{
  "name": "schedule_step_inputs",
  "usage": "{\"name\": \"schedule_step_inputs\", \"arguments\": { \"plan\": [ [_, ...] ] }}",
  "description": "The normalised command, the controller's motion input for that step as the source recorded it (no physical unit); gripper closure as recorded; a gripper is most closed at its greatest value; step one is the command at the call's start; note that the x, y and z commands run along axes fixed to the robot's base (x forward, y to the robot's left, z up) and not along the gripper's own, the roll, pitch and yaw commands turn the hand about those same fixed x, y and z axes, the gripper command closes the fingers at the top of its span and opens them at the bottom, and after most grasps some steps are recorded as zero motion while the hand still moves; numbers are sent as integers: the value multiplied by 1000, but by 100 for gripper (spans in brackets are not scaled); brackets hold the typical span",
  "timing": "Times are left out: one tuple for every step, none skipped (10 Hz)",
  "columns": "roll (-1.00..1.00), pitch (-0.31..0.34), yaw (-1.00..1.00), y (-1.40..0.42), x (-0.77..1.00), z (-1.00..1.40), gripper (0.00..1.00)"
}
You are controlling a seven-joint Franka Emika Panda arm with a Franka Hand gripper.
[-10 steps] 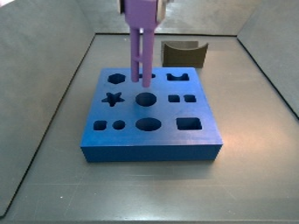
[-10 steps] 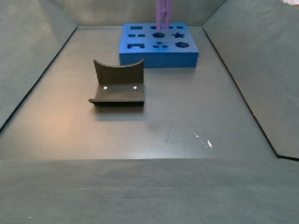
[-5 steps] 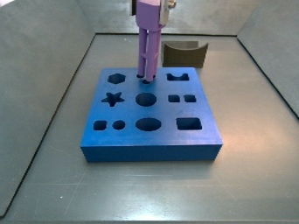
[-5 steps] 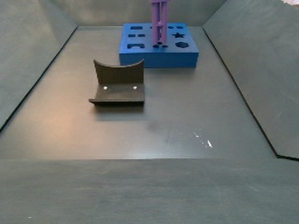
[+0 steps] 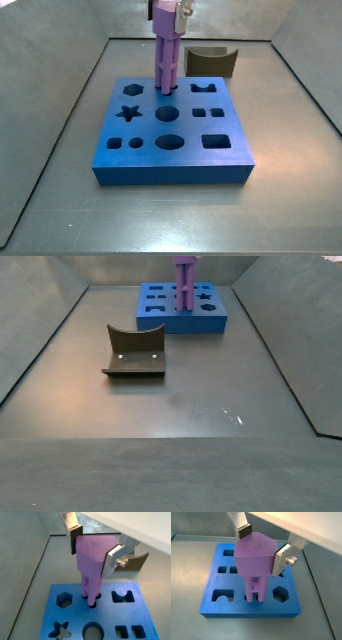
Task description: Insert the 3 prong object.
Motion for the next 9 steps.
{"name": "schedule_step_inputs", "arguments": {
  "plan": [
    [-196,-6,-257,-74,226,-409,100],
    [-183,-7,-286,-3,237,-406,100],
    [-143,0,-246,0,211,-420,100],
    [-113,-37,-151,0,83,-551,100],
    [-64,-84,-94,0,0,-577,100],
    [0,-60,-69,-14,0,-443,100],
    [0,-46,-9,0,0,-189,100],
    [0,-43,0,0,-26,0,100],
    [0,0,0,0,0,0,100]
  ]
}}
